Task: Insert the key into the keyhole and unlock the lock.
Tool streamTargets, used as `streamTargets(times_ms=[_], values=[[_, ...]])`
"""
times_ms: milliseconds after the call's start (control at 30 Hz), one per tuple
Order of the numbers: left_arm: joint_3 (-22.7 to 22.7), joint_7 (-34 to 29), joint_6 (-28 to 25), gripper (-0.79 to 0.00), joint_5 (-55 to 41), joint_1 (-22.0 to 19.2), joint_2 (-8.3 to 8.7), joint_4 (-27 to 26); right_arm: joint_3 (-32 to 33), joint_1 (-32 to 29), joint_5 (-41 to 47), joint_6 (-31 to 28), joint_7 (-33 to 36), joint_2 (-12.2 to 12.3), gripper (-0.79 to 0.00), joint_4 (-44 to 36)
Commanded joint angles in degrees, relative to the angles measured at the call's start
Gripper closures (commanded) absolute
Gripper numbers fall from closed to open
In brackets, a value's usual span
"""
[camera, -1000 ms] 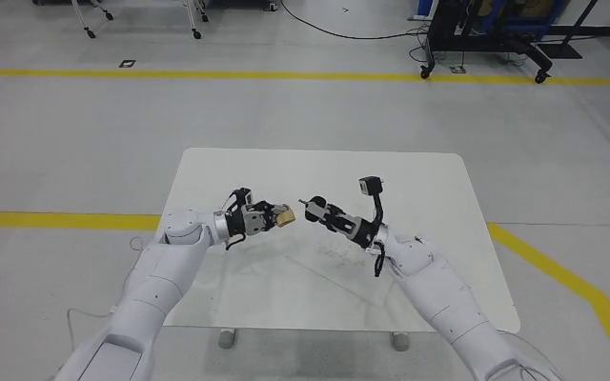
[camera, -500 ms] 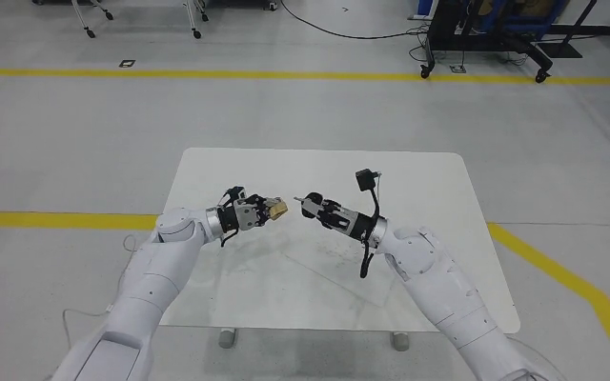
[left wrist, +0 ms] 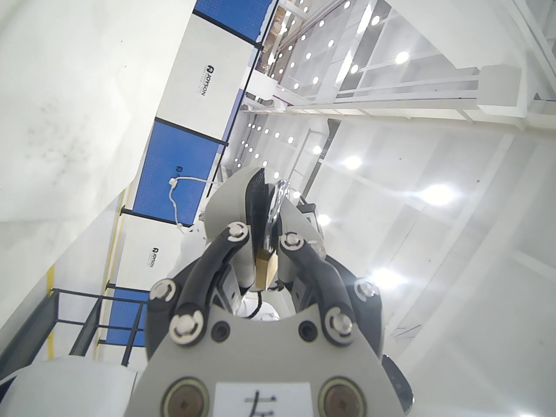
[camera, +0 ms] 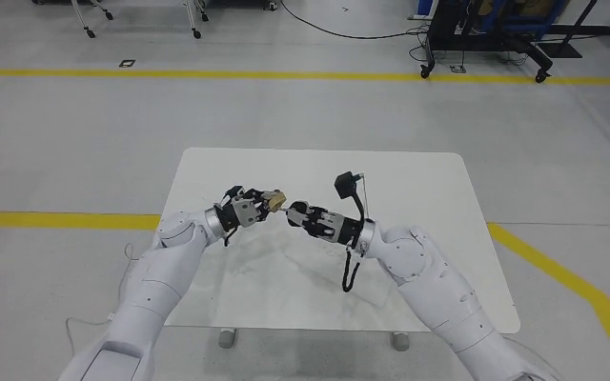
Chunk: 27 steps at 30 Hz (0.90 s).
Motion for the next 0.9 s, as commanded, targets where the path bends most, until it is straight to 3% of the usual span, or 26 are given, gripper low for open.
streamTargets(times_ms=[0, 233, 300, 633, 733, 867], values=[[-0.36, 0.28, -0.55, 0.0, -1.08, 0.56, -0.07, -0.4, -0.6, -0.03, 0.66, 0.34, -1.88, -0.28, 0.0, 0.26], [-2.92, 2.36, -6.03, 0.0, -4.17, 2.46, -0.03, -2.85, -0.58, -2.47, -2.78, 7.11, -8.64, -0.6, 0.0, -4.0], [-3.46, 2.94, -6.36, 0.0, -4.77, 3.18, 0.01, -3.41, -0.08, -3.43, -3.77, 9.72, -7.67, -0.39, 0.0, -5.99], [-3.66, 4.37, -6.97, 0.0, -4.13, 3.53, 0.06, -4.15, -0.08, -3.43, -3.77, 9.72, -7.67, -0.39, 0.0, -5.99], [-3.83, 7.67, -10.08, 0.0, -1.22, 4.73, 0.21, -7.12, 0.16, -3.93, 3.27, 9.06, -6.72, -0.58, 0.0, -4.94], [-4.68, 10.75, -12.5, 0.0, -0.69, 6.82, 0.3, -9.77, -1.41, -2.98, 6.84, 14.36, -8.69, -1.45, 0.0, -3.7]])
